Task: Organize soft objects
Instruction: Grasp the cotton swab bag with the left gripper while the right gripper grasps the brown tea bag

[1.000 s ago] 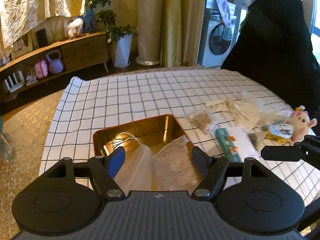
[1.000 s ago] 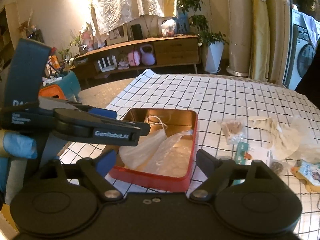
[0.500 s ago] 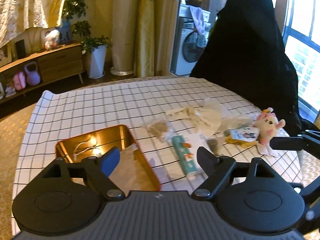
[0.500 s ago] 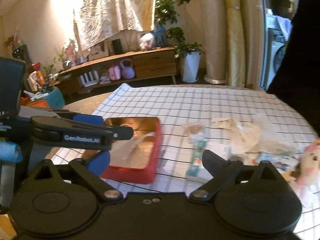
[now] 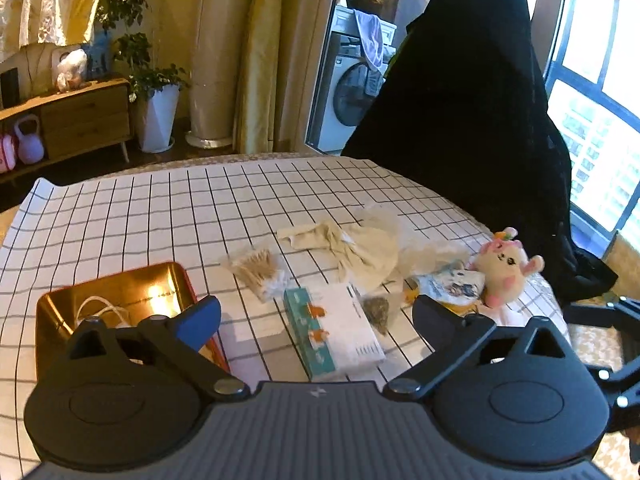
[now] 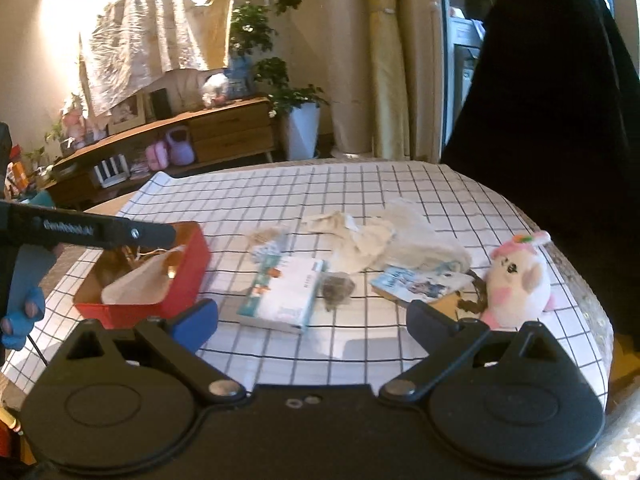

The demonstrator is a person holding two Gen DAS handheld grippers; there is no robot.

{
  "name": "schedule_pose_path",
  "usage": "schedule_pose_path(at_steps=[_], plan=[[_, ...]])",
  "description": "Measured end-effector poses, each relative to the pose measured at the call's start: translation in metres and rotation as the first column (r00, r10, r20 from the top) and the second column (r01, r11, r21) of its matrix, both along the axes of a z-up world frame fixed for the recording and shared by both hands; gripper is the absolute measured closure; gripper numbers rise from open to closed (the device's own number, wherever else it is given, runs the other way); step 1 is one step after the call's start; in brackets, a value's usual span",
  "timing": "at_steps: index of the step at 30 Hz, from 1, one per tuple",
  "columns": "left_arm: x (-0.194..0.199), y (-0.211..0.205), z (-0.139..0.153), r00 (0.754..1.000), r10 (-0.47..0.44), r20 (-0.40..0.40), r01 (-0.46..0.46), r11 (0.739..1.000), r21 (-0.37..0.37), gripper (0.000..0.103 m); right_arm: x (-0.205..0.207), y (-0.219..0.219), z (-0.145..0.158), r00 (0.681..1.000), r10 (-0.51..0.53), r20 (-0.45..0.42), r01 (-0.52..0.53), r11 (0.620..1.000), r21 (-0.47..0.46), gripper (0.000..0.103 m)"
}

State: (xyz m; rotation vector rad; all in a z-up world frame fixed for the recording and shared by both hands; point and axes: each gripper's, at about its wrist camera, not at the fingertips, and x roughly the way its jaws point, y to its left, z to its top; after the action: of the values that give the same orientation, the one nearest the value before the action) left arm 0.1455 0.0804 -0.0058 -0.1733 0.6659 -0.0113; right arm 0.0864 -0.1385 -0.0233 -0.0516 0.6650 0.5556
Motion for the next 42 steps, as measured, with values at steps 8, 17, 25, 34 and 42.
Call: schedule_pose_path(at_steps=[8, 17, 25, 34, 42], plan=[[0.059, 0.003, -0.013, 0.994, 0.037, -0.101, -0.038, 0.999, -0.003, 0.0, 0.024, 0.006, -0.023, 1.0, 0.016, -0.026, -0.016, 1.0, 0.015, 0.004], [0.123, 0.009, -0.038, 0.978, 0.14, -0.153, -0.139, 0.99, 0.016, 0.0, 0.068, 0.025, -0.051, 0.997, 0.008, -0.08, -0.008, 1.0, -0.003, 0.009], [0.162, 0.025, -0.066, 0.948, 0.222, -0.226, -0.225, 0.974, 0.016, 0.0, 0.103, 0.046, -0.07, 0.992, 0.005, -0.123, -0.008, 1.0, -0.026, 0.021], [0.191, 0.031, -0.091, 0.919, 0.3, -0.255, -0.294, 0.954, 0.061, 0.001, 0.135, 0.055, -0.095, 0.978, -0.028, -0.209, 0.028, 1.0, 0.0, 0.031], [0.203, 0.034, -0.115, 0.901, 0.315, -0.3, -0.31, 0.949, 0.064, 0.006, 0.144, 0.056, -0.107, 0.968, -0.046, -0.248, 0.05, 0.999, 0.011, 0.052]])
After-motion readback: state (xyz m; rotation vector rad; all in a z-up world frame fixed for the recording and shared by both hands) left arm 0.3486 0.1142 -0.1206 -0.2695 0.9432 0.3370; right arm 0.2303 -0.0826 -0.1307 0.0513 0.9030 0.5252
